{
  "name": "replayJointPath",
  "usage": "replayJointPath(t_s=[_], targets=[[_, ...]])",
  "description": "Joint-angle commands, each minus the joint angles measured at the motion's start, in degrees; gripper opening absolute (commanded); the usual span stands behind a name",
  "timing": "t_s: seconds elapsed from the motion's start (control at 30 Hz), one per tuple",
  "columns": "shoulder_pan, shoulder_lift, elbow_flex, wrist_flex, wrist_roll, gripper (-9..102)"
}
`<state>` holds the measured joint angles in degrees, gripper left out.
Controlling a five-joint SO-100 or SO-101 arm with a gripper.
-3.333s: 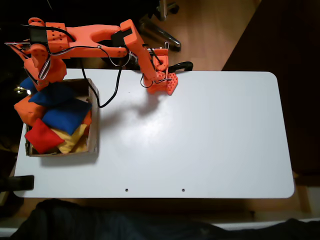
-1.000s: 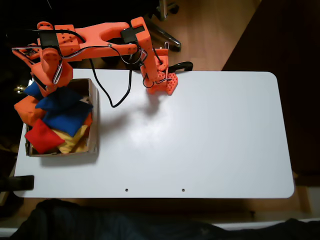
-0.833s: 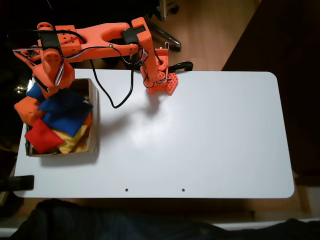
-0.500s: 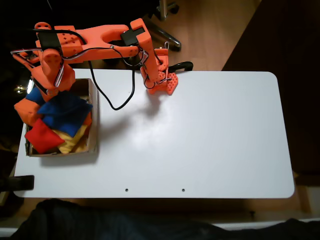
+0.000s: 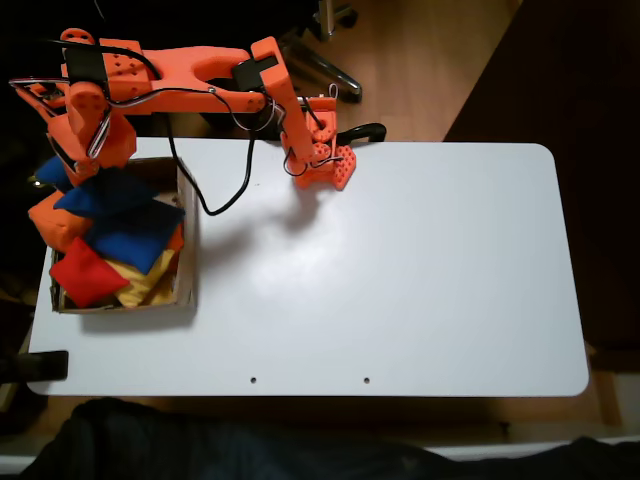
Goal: Grasp a bag and put it in the box.
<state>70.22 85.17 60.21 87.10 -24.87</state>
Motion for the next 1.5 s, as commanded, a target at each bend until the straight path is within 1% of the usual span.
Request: replayJointPath(t_s=[0.0, 0.27, 0.4, 0.5, 0.77, 0.97, 1.23, 1.37, 1.47], targets=[[1.41, 0.35, -5.36, -0.79, -0.53, 11], [2.55, -2.55, -5.45, -1.32, -1.67, 11], [2.46, -2.90, -5.45, -1.32, -1.93, 16], [2.29, -2.72, -5.19, -1.23, -1.76, 25], [1.23, -1.05, -2.11, -1.58, -2.81, 31], [-0.53, 3.25, 4.48, -4.04, -2.99, 33], [-3.96, 11.87, 12.04, -4.13, -2.46, 35], [-5.36, 15.03, 13.89, -3.69, -2.29, 39], [-6.24, 17.05, 15.03, -3.69, -1.85, 39]])
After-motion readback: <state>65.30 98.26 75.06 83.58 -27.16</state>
